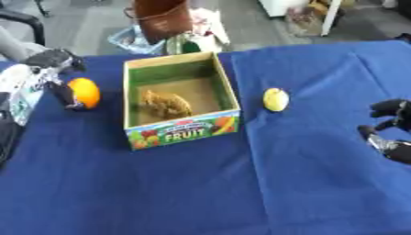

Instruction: Pick up objects on the table and place them in the box.

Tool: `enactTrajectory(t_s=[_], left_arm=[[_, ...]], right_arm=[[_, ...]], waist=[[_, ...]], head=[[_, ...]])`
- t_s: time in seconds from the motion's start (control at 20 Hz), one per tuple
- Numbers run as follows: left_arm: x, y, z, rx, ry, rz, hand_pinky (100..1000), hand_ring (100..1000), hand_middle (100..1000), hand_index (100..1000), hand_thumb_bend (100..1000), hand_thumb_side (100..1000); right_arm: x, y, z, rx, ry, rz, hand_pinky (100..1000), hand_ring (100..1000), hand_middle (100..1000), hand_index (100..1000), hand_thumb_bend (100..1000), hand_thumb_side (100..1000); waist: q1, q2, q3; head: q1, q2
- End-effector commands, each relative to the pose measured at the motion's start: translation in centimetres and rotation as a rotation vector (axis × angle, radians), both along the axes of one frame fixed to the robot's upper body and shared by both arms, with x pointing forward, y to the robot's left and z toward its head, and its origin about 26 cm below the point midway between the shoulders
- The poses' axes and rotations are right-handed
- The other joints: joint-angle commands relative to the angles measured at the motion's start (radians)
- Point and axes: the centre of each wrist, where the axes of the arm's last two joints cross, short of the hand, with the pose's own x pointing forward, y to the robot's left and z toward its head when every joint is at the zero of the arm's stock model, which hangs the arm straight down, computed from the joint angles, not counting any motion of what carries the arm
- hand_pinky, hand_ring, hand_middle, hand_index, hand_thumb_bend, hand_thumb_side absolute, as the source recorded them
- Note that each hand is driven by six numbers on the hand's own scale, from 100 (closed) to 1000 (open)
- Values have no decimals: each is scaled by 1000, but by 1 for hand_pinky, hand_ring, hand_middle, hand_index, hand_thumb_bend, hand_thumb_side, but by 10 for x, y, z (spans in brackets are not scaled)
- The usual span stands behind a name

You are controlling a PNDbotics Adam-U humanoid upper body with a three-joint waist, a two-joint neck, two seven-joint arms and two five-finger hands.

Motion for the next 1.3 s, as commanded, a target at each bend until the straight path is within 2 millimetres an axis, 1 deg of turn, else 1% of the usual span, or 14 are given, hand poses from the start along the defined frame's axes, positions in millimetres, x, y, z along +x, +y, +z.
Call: enactTrajectory(t_s=[0.05,0.25,0.35,0.4,0.45,0.5,0.55,0.6,0.65,0.7,0.75,0.8,1.0,1.3], left_arm=[[1,7,9,4,-71,44,680,673,714,766,787,100],[1,8,-1,-8,-72,67,637,622,659,734,797,100],[0,9,-4,-7,-83,77,582,528,550,660,807,100],[0,9,-4,-4,-89,82,540,454,460,576,774,100],[0,10,-4,0,-97,86,522,419,420,540,733,100],[0,10,-4,4,-105,90,480,340,328,462,639,100],[-1,10,-3,8,-113,94,470,319,302,440,619,100],[-1,10,-2,11,-124,97,442,244,203,363,569,100],[-1,10,0,15,-138,100,430,213,162,331,557,100],[-2,10,2,24,-155,103,405,154,100,263,548,100],[-2,9,5,23,-175,105,402,148,100,257,548,100],[-2,9,9,21,-199,104,384,112,100,213,547,100],[-7,-1,35,2,-304,64,375,100,100,200,557,100],[-18,-43,92,-35,-479,-111,374,106,100,206,561,100]], right_arm=[[3,-5,14,-15,-36,-6,565,713,685,696,365,141],[3,-4,13,-13,-35,-5,565,713,685,695,363,142],[3,-4,13,-12,-35,-5,565,712,685,696,361,142],[3,-4,13,-12,-35,-6,565,712,685,696,357,142],[3,-5,13,-12,-35,-6,565,712,685,696,356,142],[3,-5,13,-11,-35,-6,565,712,685,695,354,142],[3,-4,13,-11,-35,-6,565,712,685,695,354,142],[3,-4,13,-11,-35,-6,565,712,685,695,353,142],[3,-4,13,-11,-35,-6,565,712,685,695,352,142],[3,-5,13,-11,-34,-7,565,711,685,695,350,142],[3,-5,13,-11,-34,-8,565,711,685,695,350,142],[3,-5,13,-11,-34,-9,565,711,685,695,348,142],[3,-6,12,-12,-33,-12,565,711,685,696,346,141],[2,-7,11,-14,-28,-12,565,711,685,696,342,141]], waist=[[-2,-10,-2],[-3,-3,-6],[-4,-1,-7],[-4,0,-7],[-4,0,-7],[-4,-1,-6],[-4,-1,-6],[-3,-2,-6],[-3,-2,-5],[-3,-3,-5],[-4,-4,-4],[-4,-6,-4],[-6,-10,-2],[-8,-20,4]], head=[[-1,-16],[-1,-18],[-1,-18],[-1,-17],[-2,-17],[-2,-17],[-2,-17],[-3,-17],[-3,-17],[-3,-16],[-4,-16],[-4,-16],[-8,-15],[-9,-10]])
